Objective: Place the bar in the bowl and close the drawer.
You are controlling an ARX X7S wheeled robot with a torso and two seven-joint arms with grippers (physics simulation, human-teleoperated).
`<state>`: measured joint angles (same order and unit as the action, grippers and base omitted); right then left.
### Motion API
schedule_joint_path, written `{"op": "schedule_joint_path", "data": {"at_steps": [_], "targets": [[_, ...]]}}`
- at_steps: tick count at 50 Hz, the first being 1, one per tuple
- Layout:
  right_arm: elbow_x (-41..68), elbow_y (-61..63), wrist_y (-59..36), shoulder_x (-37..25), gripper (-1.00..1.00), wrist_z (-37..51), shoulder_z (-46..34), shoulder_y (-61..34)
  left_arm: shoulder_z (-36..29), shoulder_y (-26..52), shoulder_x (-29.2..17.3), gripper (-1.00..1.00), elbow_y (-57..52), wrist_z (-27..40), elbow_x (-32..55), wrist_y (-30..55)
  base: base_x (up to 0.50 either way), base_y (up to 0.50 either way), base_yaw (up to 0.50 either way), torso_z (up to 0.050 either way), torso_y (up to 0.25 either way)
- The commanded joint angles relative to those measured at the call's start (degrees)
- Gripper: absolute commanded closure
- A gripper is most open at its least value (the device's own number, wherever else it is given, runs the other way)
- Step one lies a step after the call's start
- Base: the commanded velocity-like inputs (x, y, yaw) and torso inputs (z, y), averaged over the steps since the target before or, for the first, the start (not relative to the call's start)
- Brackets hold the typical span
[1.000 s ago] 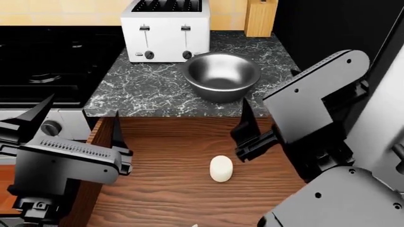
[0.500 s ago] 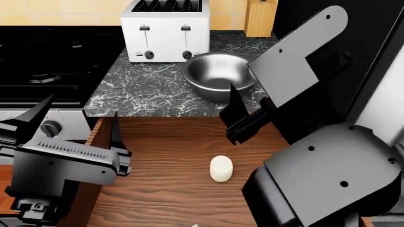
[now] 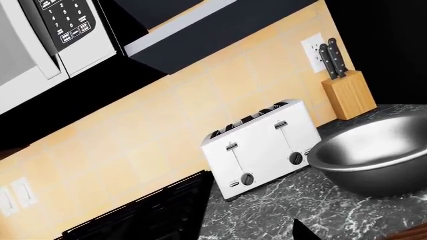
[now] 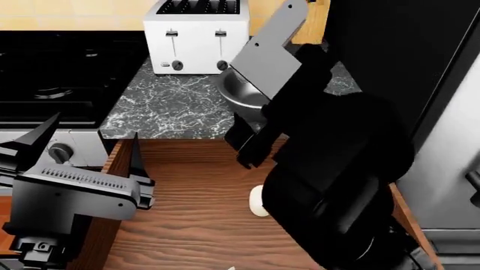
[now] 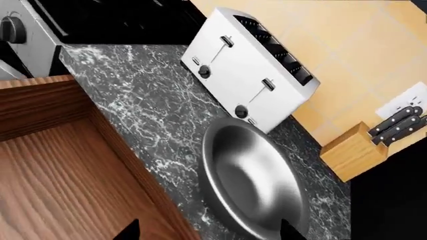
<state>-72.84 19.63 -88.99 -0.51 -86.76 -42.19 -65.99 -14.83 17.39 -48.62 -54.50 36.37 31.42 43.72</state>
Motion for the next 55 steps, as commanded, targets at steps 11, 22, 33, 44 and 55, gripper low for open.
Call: {"op": "schedule_joint_path", "data": {"at_steps": [11, 22, 33, 44, 55], "targets": [[15.89, -11.2, -1.0, -0.96, -1.0, -3.22, -7.55, -6.21, -0.52, -0.04, -0.16, -1.0, 0.67, 0.07, -0.14, -0.68, 0.0, 0.0, 0.0, 0.0, 0.0], [25.39, -16.48, -0.97, 0.02, -1.0, -3.17, -8.48, -8.04, -0.22, -0.33, -0.52, -1.0, 0.32, 0.36, 0.26, -0.74, 0.0, 0.0, 0.0, 0.0, 0.0], [38.34, -26.29, 4.53, 0.43, -1.0, 6.01, -6.21, -9.38, -1.47, 0.72, 0.11, -1.0, 0.94, 0.27, -0.22, -0.67, 0.0, 0.0, 0.0, 0.0, 0.0], [69.08, -33.41, -0.99, 0.47, -1.0, 25.05, -7.99, -15.61, -1.37, 0.25, -0.36, -1.0, 0.6, 0.33, 0.14, -0.79, 0.0, 0.0, 0.0, 0.0, 0.0], [105.18, -39.43, -0.75, -2.09, -1.0, 53.08, -12.33, -20.48, -1.78, 0.89, -0.26, -1.0, 0.8, 0.24, 0.32, -0.63, 0.0, 0.0, 0.0, 0.0, 0.0]]}}
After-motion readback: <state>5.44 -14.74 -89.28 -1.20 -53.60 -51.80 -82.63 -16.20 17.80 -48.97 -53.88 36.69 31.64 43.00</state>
